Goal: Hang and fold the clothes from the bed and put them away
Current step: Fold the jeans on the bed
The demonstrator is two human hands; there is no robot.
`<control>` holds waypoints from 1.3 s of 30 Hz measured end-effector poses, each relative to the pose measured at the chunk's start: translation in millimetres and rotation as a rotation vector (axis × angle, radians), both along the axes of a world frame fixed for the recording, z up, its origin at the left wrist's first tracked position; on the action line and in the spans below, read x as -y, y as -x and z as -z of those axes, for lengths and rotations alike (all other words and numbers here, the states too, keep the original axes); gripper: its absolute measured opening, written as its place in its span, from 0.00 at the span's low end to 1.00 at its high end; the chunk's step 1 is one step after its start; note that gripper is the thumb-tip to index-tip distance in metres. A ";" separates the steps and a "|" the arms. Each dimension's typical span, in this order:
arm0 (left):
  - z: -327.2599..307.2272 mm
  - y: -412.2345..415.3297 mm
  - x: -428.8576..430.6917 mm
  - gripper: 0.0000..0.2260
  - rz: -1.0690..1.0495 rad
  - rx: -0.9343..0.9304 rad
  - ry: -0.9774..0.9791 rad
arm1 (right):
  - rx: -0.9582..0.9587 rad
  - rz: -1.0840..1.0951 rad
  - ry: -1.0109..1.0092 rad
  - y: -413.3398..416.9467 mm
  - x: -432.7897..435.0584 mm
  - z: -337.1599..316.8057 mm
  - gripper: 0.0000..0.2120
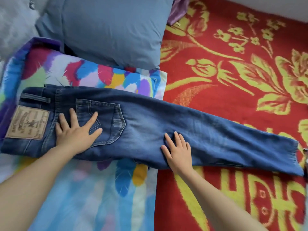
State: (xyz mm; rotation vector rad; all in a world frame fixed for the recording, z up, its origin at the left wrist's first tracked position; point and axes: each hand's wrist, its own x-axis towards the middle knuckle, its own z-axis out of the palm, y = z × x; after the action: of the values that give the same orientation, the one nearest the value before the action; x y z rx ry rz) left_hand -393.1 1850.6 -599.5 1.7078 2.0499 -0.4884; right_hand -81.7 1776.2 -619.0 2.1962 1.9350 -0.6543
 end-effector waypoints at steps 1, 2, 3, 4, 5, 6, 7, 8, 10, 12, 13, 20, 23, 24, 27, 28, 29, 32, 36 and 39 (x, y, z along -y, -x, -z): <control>-2.9 -0.8 -1.5 0.29 -0.004 0.007 0.032 | 0.065 0.012 0.037 -16.5 15.0 1.9 0.25; -6.6 -0.2 -5.0 0.29 -0.013 0.017 0.072 | 0.121 0.025 0.073 -31.6 26.6 3.7 0.25; -11.8 -1.0 -7.8 0.29 -0.026 0.028 0.114 | 0.162 0.048 0.108 -47.7 36.8 3.8 0.25; -18.7 -3.6 -9.5 0.29 -0.038 0.027 0.158 | 0.177 0.086 0.138 -64.6 47.4 3.5 0.26; -24.9 -3.0 -13.2 0.29 -0.063 0.025 0.183 | 0.180 0.121 0.168 -77.8 52.7 3.3 0.26; -31.7 -7.9 -14.2 0.28 -0.088 0.006 0.188 | 0.178 0.160 0.195 -94.0 59.6 2.2 0.26; -37.7 -17.9 -12.2 0.28 -0.105 -0.023 0.156 | 0.180 0.194 0.214 -112.4 66.1 0.4 0.26; -43.1 -29.8 -7.0 0.27 -0.115 -0.050 0.071 | 0.191 0.214 0.222 -128.5 70.4 -1.2 0.26; -49.9 -63.2 11.9 0.22 -0.056 -0.033 -0.233 | 0.245 0.186 0.201 -157.0 76.6 -3.3 0.26; -50.6 -112.8 41.4 0.18 0.146 0.060 -0.503 | 0.283 0.107 0.139 -183.6 87.1 -6.4 0.26; -49.1 -142.3 58.2 0.18 0.280 0.098 -0.587 | 0.284 0.068 0.099 -196.3 94.5 -8.2 0.26; -21.9 -307.0 135.8 0.34 0.664 0.014 -0.166 | 0.041 0.529 -0.010 -300.5 134.3 -27.0 0.27; -13.7 -359.8 145.3 0.32 0.659 -0.003 -0.022 | -0.148 0.810 -0.014 -357.7 142.6 -38.4 0.29; -12.6 -375.1 146.9 0.31 0.652 0.011 0.002 | -0.203 0.870 -0.032 -375.6 142.7 -40.9 0.29; -9.0 -419.7 144.7 0.31 0.586 0.033 0.054 | -0.333 1.036 -0.087 -427.7 140.1 -45.3 0.28; -7.3 -432.6 143.4 0.31 0.548 0.046 0.062 | -0.360 1.077 -0.097 -442.5 139.6 -44.0 0.28; -4.0 -448.3 141.8 0.31 0.499 0.070 0.076 | -0.385 1.110 -0.099 -459.3 139.6 -40.2 0.28; 4.6 -467.2 134.0 0.31 0.327 0.140 0.090 | -0.455 1.187 -0.095 -482.9 132.9 -22.0 0.30; 17.5 -464.8 123.1 0.32 0.324 0.077 0.151 | -0.460 1.324 -0.173 -488.2 114.5 -0.2 0.37; 21.1 -461.0 123.9 0.32 0.480 -0.081 0.157 | -0.350 1.242 -0.156 -488.0 102.3 5.9 0.38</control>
State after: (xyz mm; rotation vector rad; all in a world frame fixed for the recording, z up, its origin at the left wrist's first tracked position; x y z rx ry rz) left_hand 67.9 1726.7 -620.7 2.1069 1.5896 -0.8544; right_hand 406.3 1673.9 -624.9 3.4129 0.4345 -1.0595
